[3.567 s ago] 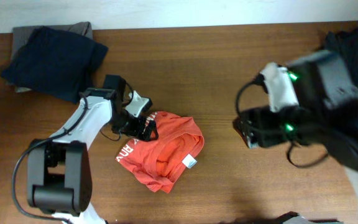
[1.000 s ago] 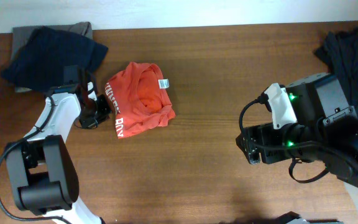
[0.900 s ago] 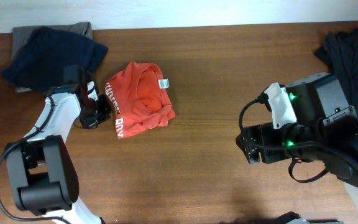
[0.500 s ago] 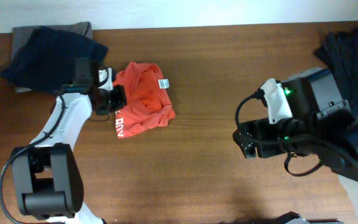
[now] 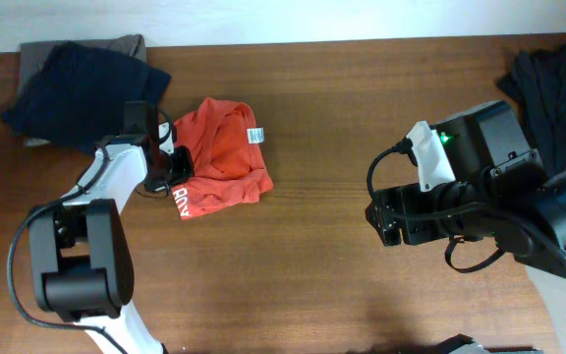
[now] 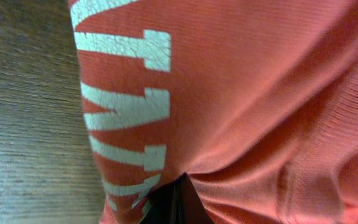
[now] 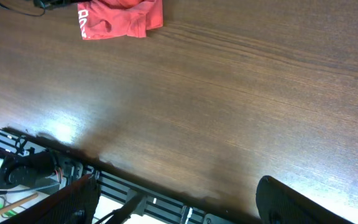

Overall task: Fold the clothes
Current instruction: 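Lift the red shirt with the left gripper and place it on the navy stack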

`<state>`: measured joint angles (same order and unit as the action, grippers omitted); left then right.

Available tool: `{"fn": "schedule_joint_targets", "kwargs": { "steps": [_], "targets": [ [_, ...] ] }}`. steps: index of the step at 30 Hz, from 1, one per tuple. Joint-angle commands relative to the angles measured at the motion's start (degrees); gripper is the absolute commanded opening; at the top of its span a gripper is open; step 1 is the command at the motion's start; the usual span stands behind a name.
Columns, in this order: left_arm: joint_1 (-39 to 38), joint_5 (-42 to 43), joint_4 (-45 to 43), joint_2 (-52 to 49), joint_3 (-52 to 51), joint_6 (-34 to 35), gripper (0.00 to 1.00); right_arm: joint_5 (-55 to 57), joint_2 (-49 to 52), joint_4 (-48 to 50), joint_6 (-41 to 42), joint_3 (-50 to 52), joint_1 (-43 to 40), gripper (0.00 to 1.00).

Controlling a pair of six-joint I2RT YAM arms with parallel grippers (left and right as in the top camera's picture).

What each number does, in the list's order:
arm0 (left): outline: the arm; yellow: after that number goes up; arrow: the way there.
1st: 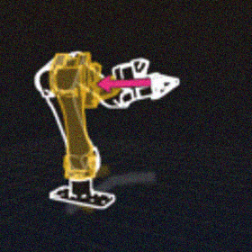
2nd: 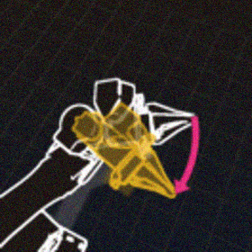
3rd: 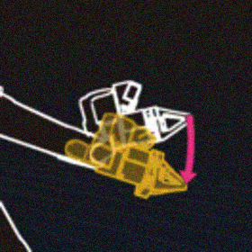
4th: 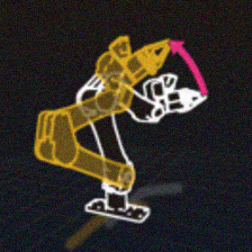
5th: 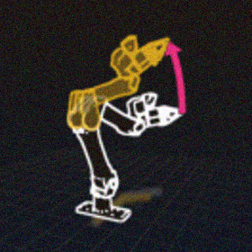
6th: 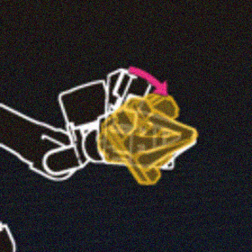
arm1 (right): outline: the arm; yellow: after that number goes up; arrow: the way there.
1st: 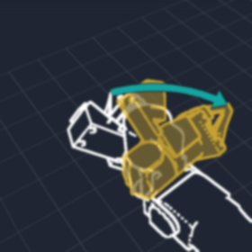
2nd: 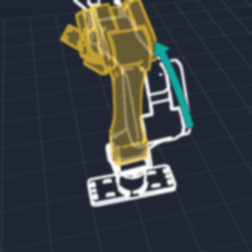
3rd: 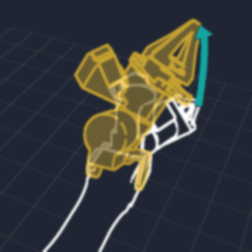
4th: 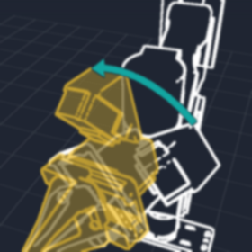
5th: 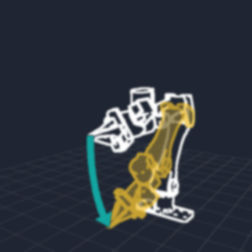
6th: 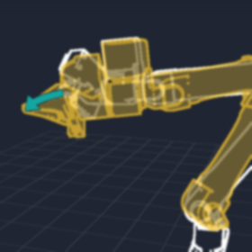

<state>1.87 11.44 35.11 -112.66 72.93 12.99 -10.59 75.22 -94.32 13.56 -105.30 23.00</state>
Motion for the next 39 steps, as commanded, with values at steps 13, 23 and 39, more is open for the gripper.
{"fn": "schedule_joint_targets", "kwargs": {
  "steps": [13, 23, 39],
  "targets": [
    [0.3, -0.5, 5.9, 14.0, 2.3, -1.1, 0.56, -0.3, -0.2, -1.2, 0.5, 0.3, 0.4, 0.85],
    [4.9, 0.3, 5.3, 10.3, 2.3, -7.7, 0.87, -0.3, -0.2, -1.3, 0.5, 0.3, 0.4, 0.85],
    [5.8, 15.4, -2.9, -6.6, 2.3, -17.2, 0.93, -0.3, -0.2, -1.3, 0.5, 0.3, 0.4, 0.85]
  ]
}}
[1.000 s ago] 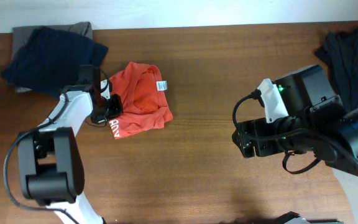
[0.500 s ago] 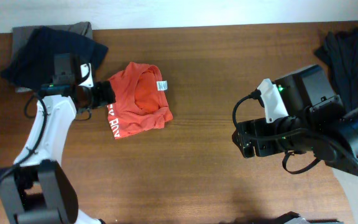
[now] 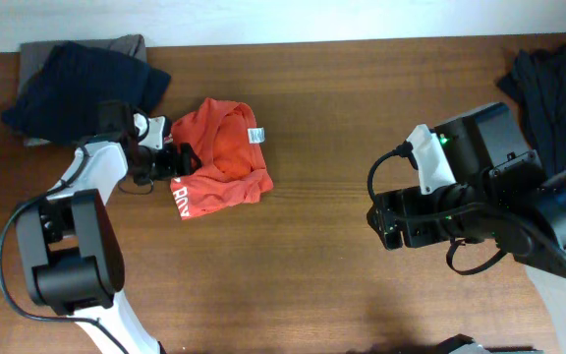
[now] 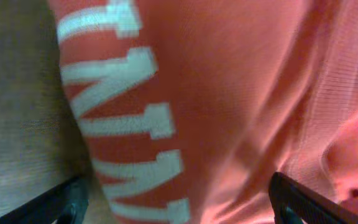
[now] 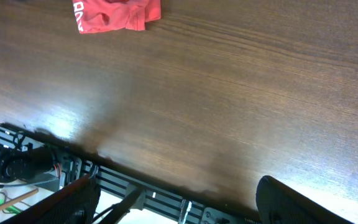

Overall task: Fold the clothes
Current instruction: 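Lift the red shirt with the left gripper and place it on the navy stack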

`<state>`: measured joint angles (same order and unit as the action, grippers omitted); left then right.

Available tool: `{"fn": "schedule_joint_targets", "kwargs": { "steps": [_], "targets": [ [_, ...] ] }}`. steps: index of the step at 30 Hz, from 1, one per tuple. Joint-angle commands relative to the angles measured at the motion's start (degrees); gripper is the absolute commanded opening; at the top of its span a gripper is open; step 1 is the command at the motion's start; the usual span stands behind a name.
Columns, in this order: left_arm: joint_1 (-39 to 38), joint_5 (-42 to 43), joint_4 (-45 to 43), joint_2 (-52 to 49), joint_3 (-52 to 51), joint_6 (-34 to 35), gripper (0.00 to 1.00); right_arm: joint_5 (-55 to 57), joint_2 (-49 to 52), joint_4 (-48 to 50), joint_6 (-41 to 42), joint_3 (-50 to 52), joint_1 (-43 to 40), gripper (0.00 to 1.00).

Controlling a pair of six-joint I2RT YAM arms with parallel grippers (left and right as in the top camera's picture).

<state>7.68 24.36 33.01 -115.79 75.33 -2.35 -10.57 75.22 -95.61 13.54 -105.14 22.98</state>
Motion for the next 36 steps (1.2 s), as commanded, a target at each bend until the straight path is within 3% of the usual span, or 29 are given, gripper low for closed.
{"fn": "schedule_joint_targets", "kwargs": {
  "steps": [1, 3, 7, 8, 9, 12, 21, 27, 36],
  "targets": [
    [0.0, 3.0, -1.0, -4.0, -0.1, -1.9, 0.93, -0.3, -0.2, 0.0, 0.5, 0.2, 0.4, 0.85],
    [0.0, 7.7, -2.3, -5.6, -0.1, -1.8, 0.89, -0.3, -0.2, 0.0, 0.5, 0.2, 0.4, 0.85],
    [-0.2, 13.2, -3.3, -7.2, -0.1, -1.8, 0.54, -0.3, -0.2, 0.1, 0.5, 0.2, 0.4, 0.85],
    [-0.8, 13.3, -4.0, -7.5, -0.1, -1.9, 0.29, -0.3, -0.2, 0.0, 0.5, 0.2, 0.4, 0.85],
    [-1.2, 12.9, -4.7, -7.5, -0.1, -1.8, 0.18, -0.3, -0.2, 0.0, 0.5, 0.2, 0.4, 0.85],
    [-2.3, 12.8, -6.8, -7.4, 0.0, -1.8, 0.02, -0.3, -0.2, 0.0, 0.5, 0.2, 0.4, 0.85],
    [-2.8, 12.2, -4.9, -7.4, 9.9, -1.9, 0.0, 0.4, -0.2, -0.4, 0.5, 0.2, 0.4, 0.85],
    [-2.7, 6.7, -3.7, -7.4, 20.0, -1.9, 0.0, 0.8, -0.2, -0.7, 0.5, 0.2, 0.4, 0.85],
    [-2.6, -2.1, -7.1, -7.4, 27.5, -3.4, 0.0, 0.7, -0.2, -1.7, 0.5, 0.2, 0.4, 0.85]
  ]
}}
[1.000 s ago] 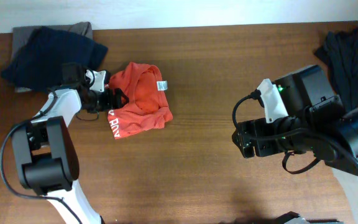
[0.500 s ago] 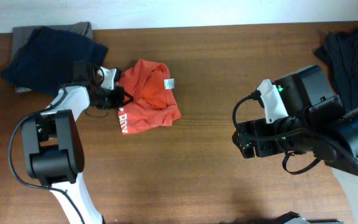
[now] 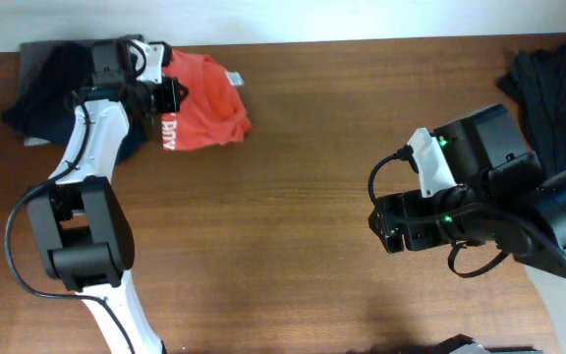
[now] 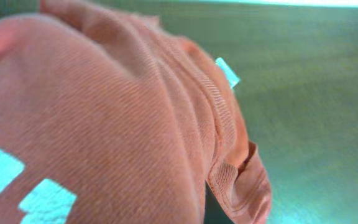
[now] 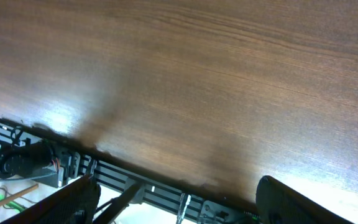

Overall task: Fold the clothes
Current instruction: 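Lift the red shirt with the left gripper and place it on the navy stack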

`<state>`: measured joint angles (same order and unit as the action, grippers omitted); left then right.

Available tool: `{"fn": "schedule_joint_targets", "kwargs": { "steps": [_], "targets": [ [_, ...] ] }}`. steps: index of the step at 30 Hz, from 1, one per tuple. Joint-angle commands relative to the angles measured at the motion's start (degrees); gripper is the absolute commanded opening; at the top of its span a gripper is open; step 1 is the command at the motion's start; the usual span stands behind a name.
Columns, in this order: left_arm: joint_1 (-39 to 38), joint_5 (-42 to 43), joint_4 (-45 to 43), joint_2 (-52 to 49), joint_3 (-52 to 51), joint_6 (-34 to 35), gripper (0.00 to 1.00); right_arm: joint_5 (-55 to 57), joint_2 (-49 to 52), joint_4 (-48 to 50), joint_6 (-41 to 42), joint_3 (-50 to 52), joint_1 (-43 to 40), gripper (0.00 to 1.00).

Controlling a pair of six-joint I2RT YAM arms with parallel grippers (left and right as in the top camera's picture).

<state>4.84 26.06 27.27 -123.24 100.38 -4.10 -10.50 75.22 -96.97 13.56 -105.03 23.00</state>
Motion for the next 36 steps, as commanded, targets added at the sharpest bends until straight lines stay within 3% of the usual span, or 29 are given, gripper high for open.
{"fn": "schedule_joint_targets", "kwargs": {
  "steps": [1, 10, 19, 28, 36],
  "targets": [
    [0.3, -5.3, -2.2, 0.0, 2.6, -1.6, 0.0, 0.7, -0.2, -0.3, 0.5, 0.0, 0.4, 0.85],
    [5.2, -9.0, -9.2, 0.0, 3.0, -1.6, 0.0, 0.7, -0.2, -0.3, 3.5, 0.0, 0.4, 0.85],
    [11.5, -9.0, -9.2, 0.0, 6.1, -1.3, 0.01, 0.7, -0.1, -0.3, 5.4, 0.0, 0.4, 0.86],
    [16.3, -11.0, -9.0, 0.0, 6.1, 5.0, 0.01, 0.5, -0.1, -0.3, 5.6, 0.0, 0.4, 0.86],
    [20.2, -12.5, -7.5, -3.5, 6.1, 5.0, 0.11, 0.4, -0.1, -0.3, 6.2, 0.0, 0.4, 0.86]
  ]
}}
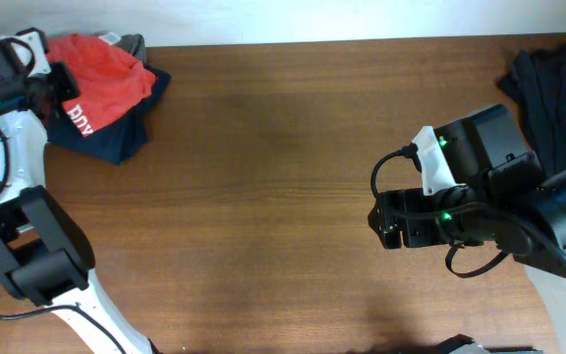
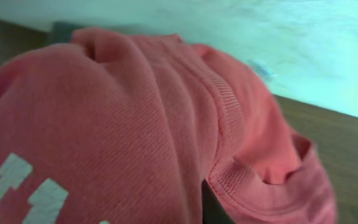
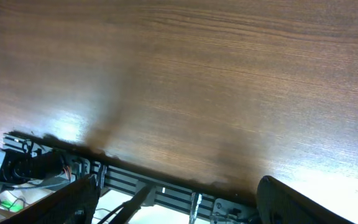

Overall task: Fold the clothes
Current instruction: 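Lift the red shirt with the left gripper and place it on the navy stack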

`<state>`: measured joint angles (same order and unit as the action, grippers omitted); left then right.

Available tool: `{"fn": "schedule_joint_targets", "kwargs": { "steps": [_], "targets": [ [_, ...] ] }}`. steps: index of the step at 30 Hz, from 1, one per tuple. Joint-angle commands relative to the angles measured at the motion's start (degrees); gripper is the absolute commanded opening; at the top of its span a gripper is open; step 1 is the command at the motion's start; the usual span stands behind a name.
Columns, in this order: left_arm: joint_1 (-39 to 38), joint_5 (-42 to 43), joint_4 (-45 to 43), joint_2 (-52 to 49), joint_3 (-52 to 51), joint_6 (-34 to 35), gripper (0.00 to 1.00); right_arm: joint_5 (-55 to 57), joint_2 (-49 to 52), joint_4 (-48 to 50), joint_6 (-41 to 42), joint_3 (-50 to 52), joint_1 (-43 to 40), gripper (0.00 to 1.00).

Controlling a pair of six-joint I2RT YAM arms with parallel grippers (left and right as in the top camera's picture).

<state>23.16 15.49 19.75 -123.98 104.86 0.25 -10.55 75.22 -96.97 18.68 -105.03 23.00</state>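
Note:
The folded red shirt (image 1: 101,71) with white lettering sits at the table's far left back corner, on top of the dark navy garment (image 1: 116,138). I cannot tell whether it rests on the garment or hangs just above it. My left gripper (image 1: 55,84) is shut on the shirt's left edge. In the left wrist view the red shirt (image 2: 135,130) fills the frame and hides the fingers. My right gripper (image 3: 185,208) hangs open over bare wood at the right, holding nothing, with its fingers (image 3: 297,199) spread wide.
A grey cloth (image 1: 131,42) peeks out behind the navy garment. A heap of dark clothes (image 1: 548,84) lies at the back right corner. The wooden table (image 1: 283,147) runs between the two arms. A metal frame rail (image 3: 166,186) shows past the table's edge.
My left gripper has moved with the red shirt from the back edge, just right of the navy pile, to the far left over that pile. The right arm has not moved.
The folded red shirt first lay on the table left of the middle, with my left gripper at its left edge, then open around that edge. Then it was held at the back edge beside the navy pile. Now it is on top of that pile.

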Motion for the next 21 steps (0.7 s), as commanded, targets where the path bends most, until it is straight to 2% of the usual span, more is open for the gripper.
{"fn": "schedule_joint_targets", "kwargs": {
  "steps": [1, 3, 4, 6, 7, 9, 12, 16, 21],
  "targets": [
    [2.3, -2.0, 0.1, -3.4, 1.6, 0.6, 0.14, 0.5, -0.1, -0.3, 1.4, 0.0, 0.4, 0.86],
    [3.0, -2.1, 0.1, -4.9, 1.6, 0.8, 0.25, 0.5, -0.1, -0.3, 1.4, 0.0, 0.4, 0.86],
    [3.5, -3.0, 0.1, -5.7, 1.6, 2.2, 0.34, 0.4, -0.1, -0.3, 1.4, 0.0, 0.4, 0.86],
    [4.7, -3.8, 1.0, -7.2, 1.6, 5.9, 0.75, -0.3, -0.1, -0.3, 1.4, 0.0, 0.4, 0.86],
    [5.3, -2.6, 1.9, -7.5, 1.6, 7.5, 0.81, -0.4, -0.1, -0.3, 1.4, 0.0, 0.4, 0.86],
    [6.1, 1.3, 3.3, -7.5, 1.6, 7.9, 0.87, -0.4, -0.1, -0.3, 1.4, 0.0, 0.4, 0.86],
    [6.8, 9.6, 4.9, -6.7, 1.6, 8.1, 0.87, -0.4, -0.1, -0.3, 1.4, 0.0, 0.4, 0.86],
    [6.6, 14.9, 9.0, -5.6, 1.6, 13.6, 0.87, -0.4, -0.1, -0.3, 1.4, 0.0, 0.4, 0.86],
    [5.9, 21.7, 13.5, -4.9, 1.6, 13.9, 0.87, -0.4, -0.1, -0.3, 1.3, 0.0, 0.4, 0.86]
  ]
}}
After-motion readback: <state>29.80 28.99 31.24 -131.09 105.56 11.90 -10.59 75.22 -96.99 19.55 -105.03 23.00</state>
